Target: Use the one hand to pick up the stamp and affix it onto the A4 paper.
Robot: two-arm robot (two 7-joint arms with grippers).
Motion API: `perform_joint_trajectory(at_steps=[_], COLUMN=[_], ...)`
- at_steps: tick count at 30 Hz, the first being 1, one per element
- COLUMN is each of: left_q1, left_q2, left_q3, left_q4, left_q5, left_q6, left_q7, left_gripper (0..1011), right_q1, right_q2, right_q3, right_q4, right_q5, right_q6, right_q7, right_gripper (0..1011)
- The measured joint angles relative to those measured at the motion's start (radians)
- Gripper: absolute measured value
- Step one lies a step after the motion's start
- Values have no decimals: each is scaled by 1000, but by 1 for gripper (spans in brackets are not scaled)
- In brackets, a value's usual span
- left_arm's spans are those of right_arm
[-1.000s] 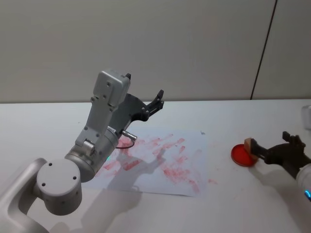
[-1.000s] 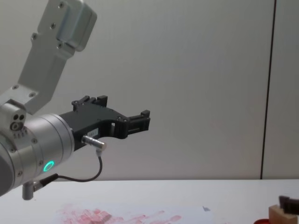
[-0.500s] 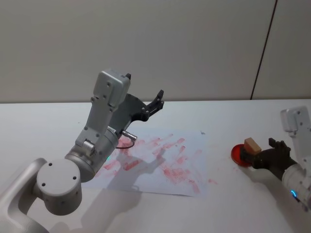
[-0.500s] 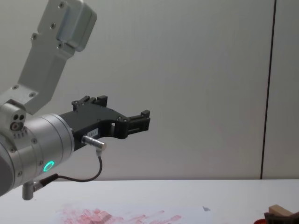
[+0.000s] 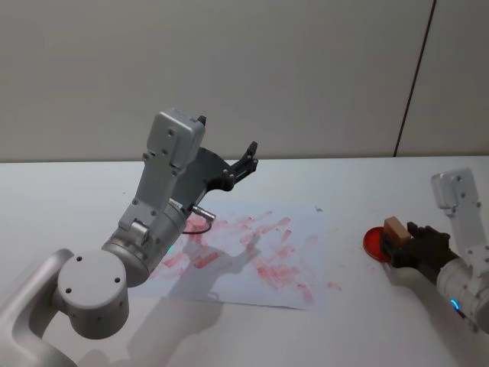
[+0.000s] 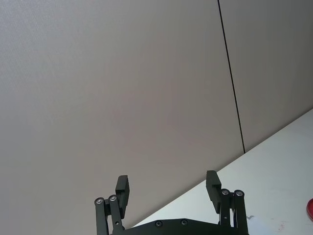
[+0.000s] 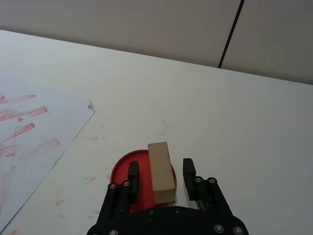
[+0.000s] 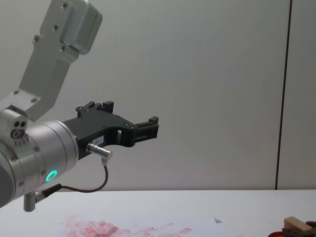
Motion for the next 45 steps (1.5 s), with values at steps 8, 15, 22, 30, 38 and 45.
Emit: perform_joint_trajectory(at_steps=[8, 15, 22, 30, 38, 45], left_q1=[0, 0, 0, 0, 0, 0], left_q2=[0, 0, 0, 0, 0, 0], left_q3=[0, 0, 0, 0, 0, 0], left_q4=[0, 0, 0, 0, 0, 0], left_q5=[0, 0, 0, 0, 0, 0], left_q6=[0, 0, 0, 0, 0, 0], left_q7=[0, 0, 0, 0, 0, 0], left_gripper=[1002, 1001, 1002, 1001, 1001, 1001], right_q1=[5, 6, 11, 32, 64, 108], right_q2=[-3, -5, -10, -32, -72, -123], right_q3=[-2, -2, -4, -20, -49, -90], right_q4=[7, 5, -19, -52, -52, -4], right_q5=[-4, -5, 8, 30, 33, 11], right_q6=[3, -5, -36, -60, -51, -3], right_q7=[2, 9, 43, 109, 178, 233], right_gripper=[293, 220, 221, 220, 221, 221])
